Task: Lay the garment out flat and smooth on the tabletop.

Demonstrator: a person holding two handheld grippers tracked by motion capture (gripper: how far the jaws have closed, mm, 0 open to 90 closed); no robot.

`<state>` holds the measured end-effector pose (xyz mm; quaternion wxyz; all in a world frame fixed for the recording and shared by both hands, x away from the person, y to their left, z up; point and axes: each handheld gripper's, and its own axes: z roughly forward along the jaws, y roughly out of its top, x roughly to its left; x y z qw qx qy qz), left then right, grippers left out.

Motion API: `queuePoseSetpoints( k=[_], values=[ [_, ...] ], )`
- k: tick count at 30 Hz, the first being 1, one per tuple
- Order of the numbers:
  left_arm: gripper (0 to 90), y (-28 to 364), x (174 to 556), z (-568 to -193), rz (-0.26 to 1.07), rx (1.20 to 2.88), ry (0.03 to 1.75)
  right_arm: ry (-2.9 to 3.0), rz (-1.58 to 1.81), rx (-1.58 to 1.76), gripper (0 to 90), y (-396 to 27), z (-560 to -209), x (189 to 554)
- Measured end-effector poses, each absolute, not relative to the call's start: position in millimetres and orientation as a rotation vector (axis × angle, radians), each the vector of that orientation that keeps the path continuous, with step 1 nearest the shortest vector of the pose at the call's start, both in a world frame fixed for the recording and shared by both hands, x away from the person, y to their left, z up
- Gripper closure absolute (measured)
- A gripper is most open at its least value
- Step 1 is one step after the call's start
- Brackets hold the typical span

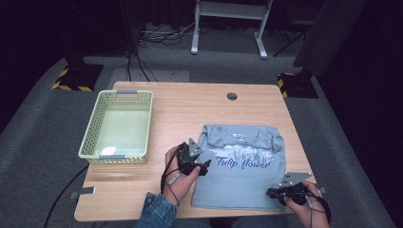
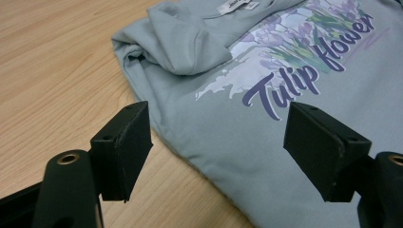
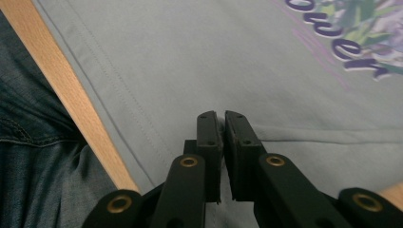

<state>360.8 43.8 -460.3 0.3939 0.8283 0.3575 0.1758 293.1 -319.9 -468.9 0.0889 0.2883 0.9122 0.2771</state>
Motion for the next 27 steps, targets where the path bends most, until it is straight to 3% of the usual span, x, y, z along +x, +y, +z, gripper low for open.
queuePoseSetpoints(
  k=[11,13,16,20,27],
  values=[
    [23.9,23.1,370.7,-457.7,0.419,2.112,0.849,2.545,0.802,1.04,86.8,-368.3,-443.1,258.5],
    [23.9,20.5,371.8,-457.1,0.418,2.115,0.844,2.536,0.745,1.121,80.9,-380.9,-443.0,252.8],
    [23.9,18.6,372.7,-455.9,0.418,2.116,0.84,2.453,0.71,1.228,61.9,-398.4,-443.7,248.5],
    [23.5,18.5,373.6,-456.6,0.423,2.119,0.845,2.398,0.768,1.223,50.8,-398.0,-438.9,251.0],
    [23.3,22.4,372.3,-460.8,0.422,2.128,0.856,2.487,0.829,1.032,38.6,-351.7,-451.9,266.3]
  ],
)
